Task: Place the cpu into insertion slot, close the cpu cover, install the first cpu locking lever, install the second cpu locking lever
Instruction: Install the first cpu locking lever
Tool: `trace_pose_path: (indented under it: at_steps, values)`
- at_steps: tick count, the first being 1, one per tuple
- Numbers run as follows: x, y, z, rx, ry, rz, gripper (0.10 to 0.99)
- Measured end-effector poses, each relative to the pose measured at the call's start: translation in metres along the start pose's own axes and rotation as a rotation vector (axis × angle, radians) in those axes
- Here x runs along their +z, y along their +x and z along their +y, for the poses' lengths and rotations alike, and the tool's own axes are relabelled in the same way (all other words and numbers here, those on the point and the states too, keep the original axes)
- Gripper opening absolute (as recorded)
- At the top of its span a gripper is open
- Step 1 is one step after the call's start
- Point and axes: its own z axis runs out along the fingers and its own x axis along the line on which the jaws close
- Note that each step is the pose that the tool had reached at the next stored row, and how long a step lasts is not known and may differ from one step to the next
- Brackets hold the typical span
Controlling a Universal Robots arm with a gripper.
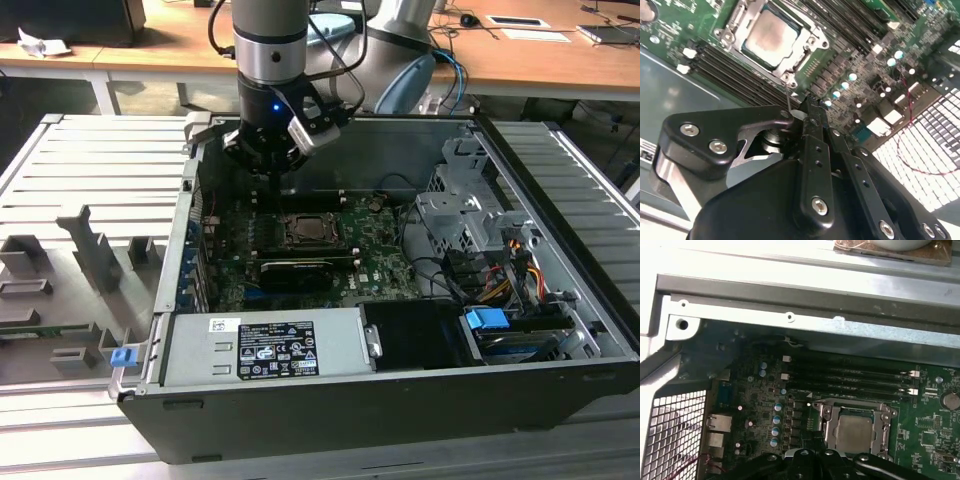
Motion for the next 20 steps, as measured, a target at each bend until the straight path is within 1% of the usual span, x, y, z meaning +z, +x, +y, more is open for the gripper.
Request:
trace_pose_path:
  at_steps: [2,6,9,11,16,20]
  values:
    - [0.0017,0.0045,0.0005,0.000,0.000,-0.0011,0.106]
    - [0.0067,0.0088,0.0020,0.001,0.000,-0.0012,0.106]
    - [0.0081,0.0134,0.0043,0.010,0.000,-0.0016,0.106]
    - [0.0106,0.0130,0.0098,0.010,0.000,-0.0017,0.106]
    - [0.0146,0.0120,0.0210,0.013,0.000,-0.0019,0.106]
    - [0.0147,0.0119,0.0214,0.014,0.000,-0.0019,0.106]
